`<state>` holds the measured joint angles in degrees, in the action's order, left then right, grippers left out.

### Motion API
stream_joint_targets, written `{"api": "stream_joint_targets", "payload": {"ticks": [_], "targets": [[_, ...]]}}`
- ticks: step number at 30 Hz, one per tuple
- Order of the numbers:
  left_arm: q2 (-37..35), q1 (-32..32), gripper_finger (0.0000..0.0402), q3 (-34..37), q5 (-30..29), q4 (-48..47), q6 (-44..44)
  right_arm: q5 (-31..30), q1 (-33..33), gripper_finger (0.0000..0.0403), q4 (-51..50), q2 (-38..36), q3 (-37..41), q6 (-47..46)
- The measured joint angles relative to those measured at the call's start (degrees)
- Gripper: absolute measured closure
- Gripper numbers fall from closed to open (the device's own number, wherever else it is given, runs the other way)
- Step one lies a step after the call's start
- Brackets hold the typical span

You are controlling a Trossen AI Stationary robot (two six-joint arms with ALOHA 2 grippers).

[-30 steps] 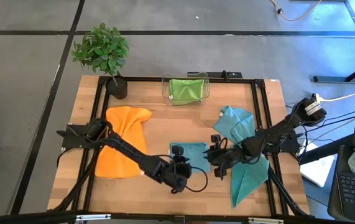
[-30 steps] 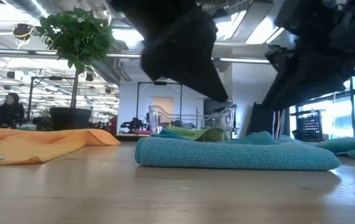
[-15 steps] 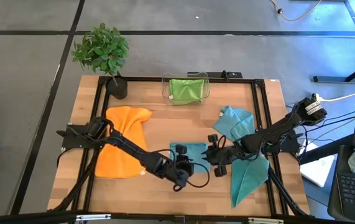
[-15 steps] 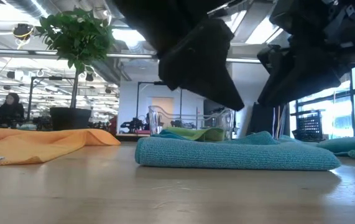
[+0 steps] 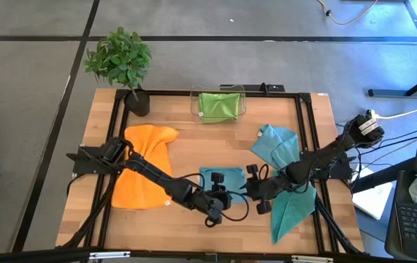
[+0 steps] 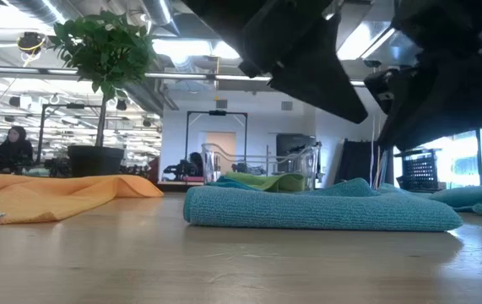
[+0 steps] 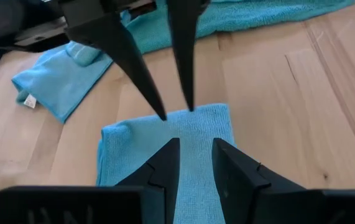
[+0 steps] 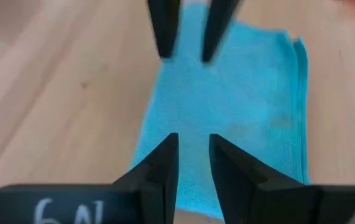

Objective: Fold microfiber towels
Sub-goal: Put the folded blue microfiber towel into the transparent bin

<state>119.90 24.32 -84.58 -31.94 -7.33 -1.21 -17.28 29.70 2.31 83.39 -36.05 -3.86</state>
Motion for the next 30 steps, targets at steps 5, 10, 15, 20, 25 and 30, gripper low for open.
{"api": "stream_joint_targets", "payload": {"ticks": [5,10,15,20,25,30], "targets": [[0.0,-0.1,0.0315,0.0,0.0,0.0,0.7,-1.1,0.1,0.0311,0.9,-0.2,0.0,1.3],[0.0,-0.3,0.0315,0.0,0.0,-0.3,0.9,-1.1,-0.1,0.0311,0.5,-0.2,0.0,1.4],[0.0,-0.3,0.0315,0.0,-0.3,-0.5,1.7,-0.6,0.0,0.0311,0.5,-0.2,0.0,1.0],[-0.2,0.0,0.0315,0.0,-0.5,-2.7,2.0,9.3,1.9,0.0311,1.1,-0.2,0.0,1.2],[-3.6,2.1,0.0315,0.0,-1.2,-12.8,-0.6,8.7,3.6,0.0306,1.8,-0.2,-0.1,1.6],[-5.6,3.7,0.0315,0.0,-2.3,-16.7,-4.7,8.6,3.5,0.0254,3.5,-0.2,-0.1,3.0]]}}
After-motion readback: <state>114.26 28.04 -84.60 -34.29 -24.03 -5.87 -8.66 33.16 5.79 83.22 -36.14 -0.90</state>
